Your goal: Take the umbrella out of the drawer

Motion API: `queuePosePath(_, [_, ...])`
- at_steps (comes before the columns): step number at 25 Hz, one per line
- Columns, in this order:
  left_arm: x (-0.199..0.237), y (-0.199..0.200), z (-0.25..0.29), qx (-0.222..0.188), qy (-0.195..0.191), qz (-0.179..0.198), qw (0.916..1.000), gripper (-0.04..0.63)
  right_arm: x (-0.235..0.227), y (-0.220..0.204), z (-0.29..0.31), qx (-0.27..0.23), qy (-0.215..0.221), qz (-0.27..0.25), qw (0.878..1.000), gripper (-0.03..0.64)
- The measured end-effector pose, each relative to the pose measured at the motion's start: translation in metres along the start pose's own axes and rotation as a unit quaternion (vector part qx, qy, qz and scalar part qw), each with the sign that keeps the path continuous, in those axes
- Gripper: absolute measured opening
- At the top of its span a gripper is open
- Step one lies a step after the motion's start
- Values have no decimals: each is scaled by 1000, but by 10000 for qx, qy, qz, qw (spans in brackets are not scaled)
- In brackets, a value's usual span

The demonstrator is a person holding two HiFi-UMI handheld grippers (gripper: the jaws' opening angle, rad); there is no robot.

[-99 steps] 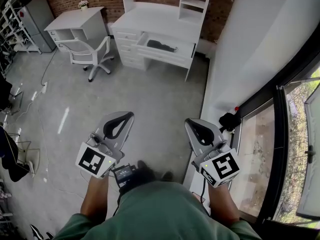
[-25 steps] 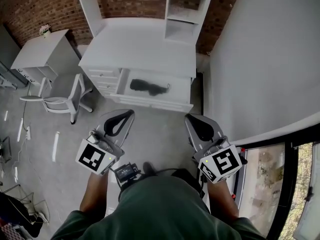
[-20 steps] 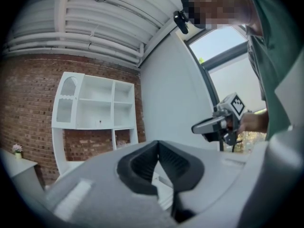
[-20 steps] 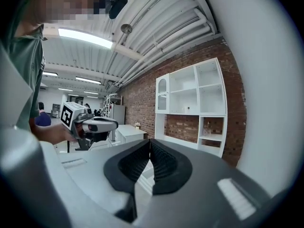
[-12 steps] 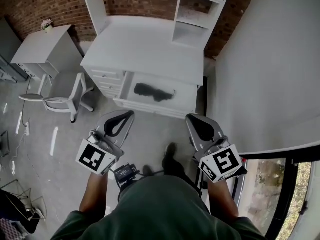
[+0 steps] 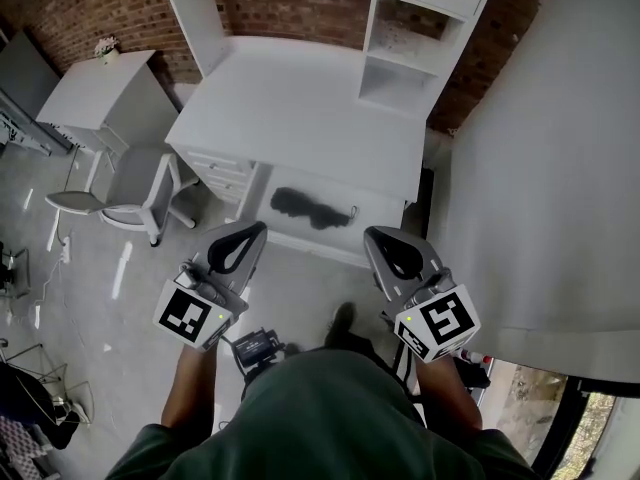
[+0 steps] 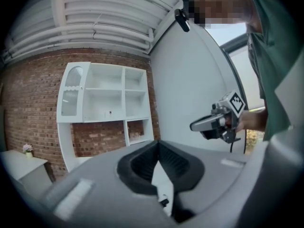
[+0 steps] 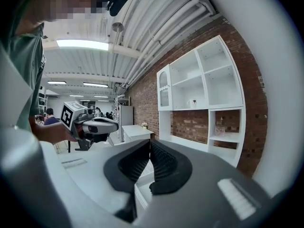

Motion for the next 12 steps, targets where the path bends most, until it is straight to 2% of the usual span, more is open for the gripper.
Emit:
queuePosePath(5, [8, -2, 58, 119, 80, -66, 9999, 3, -53, 10, 19, 63, 248, 31, 9997, 5])
queuePosePath(12, [17, -10, 109, 343, 137, -121, 9992, 3, -108, 7, 38, 225, 408, 129, 9988, 5])
Point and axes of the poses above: the fingertips, and each gripper's own axes: z forward along the fingers, x to its left, y out of its top, the point moved 5 cm from there along -z, backward along the fingers, and after that the axes turned 13 degrees about z, right-handed, at the moved point
